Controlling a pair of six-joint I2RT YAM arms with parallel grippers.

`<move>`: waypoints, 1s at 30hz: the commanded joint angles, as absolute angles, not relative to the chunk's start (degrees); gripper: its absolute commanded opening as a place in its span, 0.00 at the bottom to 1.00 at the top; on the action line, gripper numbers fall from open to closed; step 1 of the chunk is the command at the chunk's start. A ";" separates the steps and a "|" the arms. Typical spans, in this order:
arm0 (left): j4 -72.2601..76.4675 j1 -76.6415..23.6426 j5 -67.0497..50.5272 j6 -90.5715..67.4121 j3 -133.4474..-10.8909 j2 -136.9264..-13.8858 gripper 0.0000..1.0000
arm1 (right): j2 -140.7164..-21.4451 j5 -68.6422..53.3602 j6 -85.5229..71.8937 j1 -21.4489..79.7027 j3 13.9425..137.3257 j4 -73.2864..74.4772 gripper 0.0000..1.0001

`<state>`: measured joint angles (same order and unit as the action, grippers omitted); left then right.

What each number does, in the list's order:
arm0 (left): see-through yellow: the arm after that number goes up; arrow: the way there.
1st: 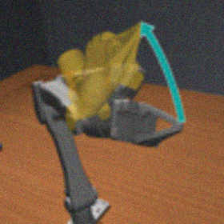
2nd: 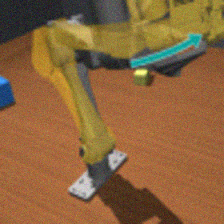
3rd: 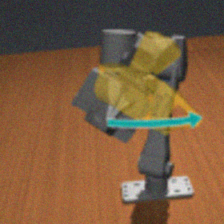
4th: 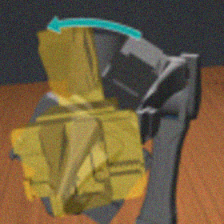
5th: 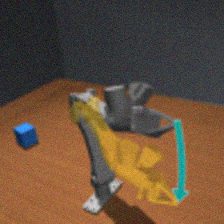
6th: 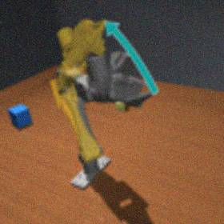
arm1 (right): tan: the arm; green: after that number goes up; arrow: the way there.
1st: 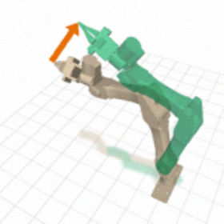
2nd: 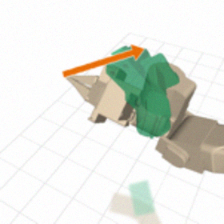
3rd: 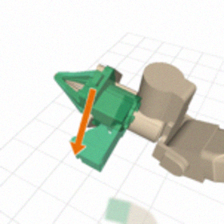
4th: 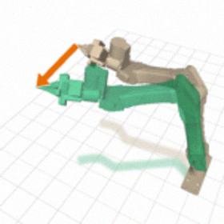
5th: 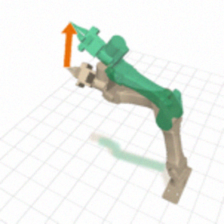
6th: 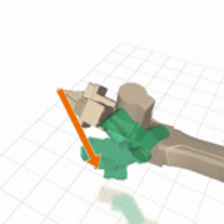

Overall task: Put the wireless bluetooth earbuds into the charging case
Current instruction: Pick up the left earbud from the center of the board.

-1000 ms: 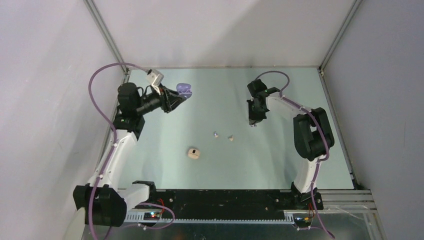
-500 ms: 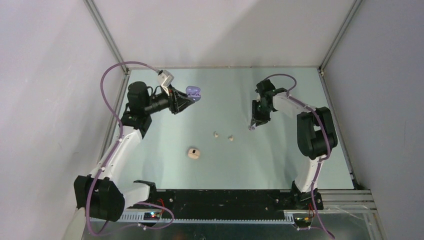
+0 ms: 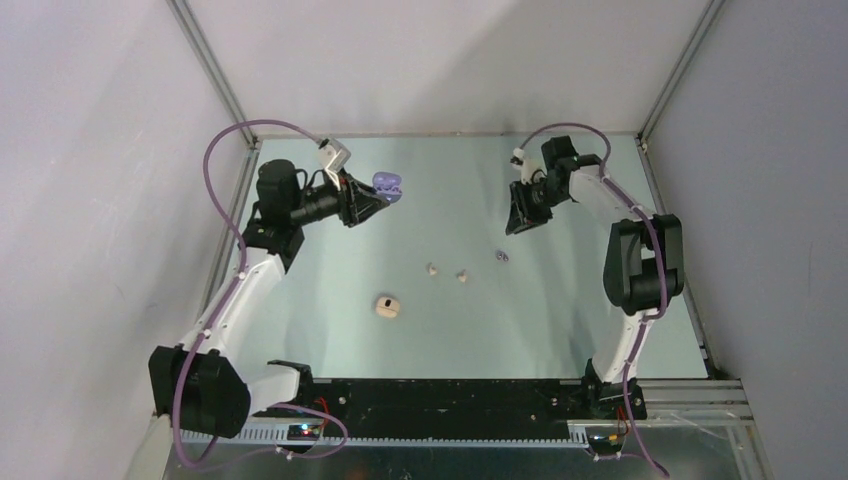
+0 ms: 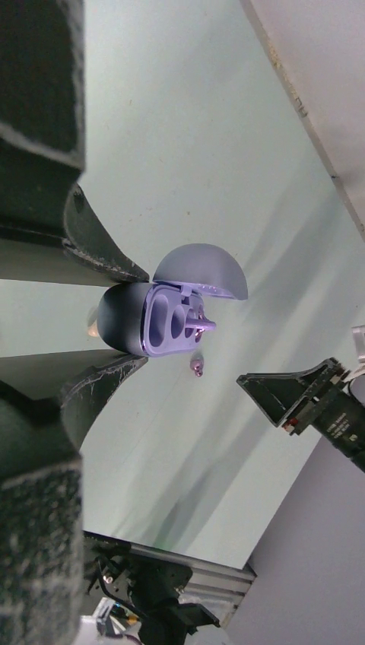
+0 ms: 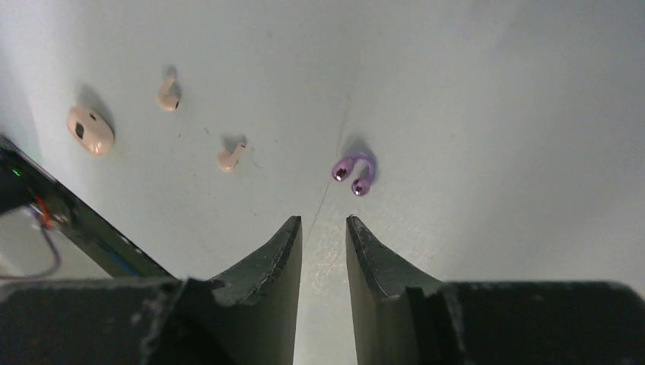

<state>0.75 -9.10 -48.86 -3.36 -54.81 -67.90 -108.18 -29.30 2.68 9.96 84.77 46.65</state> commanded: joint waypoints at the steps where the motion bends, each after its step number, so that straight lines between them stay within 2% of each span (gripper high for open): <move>1: -2.56 -9.49 -50.48 1.61 -58.54 -67.29 0.00 | -111.28 -31.45 23.77 12.07 92.00 52.76 0.32; 10: -7.81 -9.49 -50.05 5.30 -59.72 -66.56 0.00 | -119.27 -25.29 38.66 13.30 95.28 55.07 0.32; 21: -8.46 -9.49 -49.41 5.91 -59.02 -65.87 0.00 | -121.27 -24.18 39.93 15.51 94.71 52.92 0.34; 30: -8.04 -9.49 -49.22 6.16 -58.35 -65.17 0.00 | -120.71 -21.93 38.84 18.06 90.76 51.41 0.29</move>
<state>-9.61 -9.10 -49.21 4.62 -57.12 -67.07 -120.99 -23.38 38.81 17.23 92.42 52.58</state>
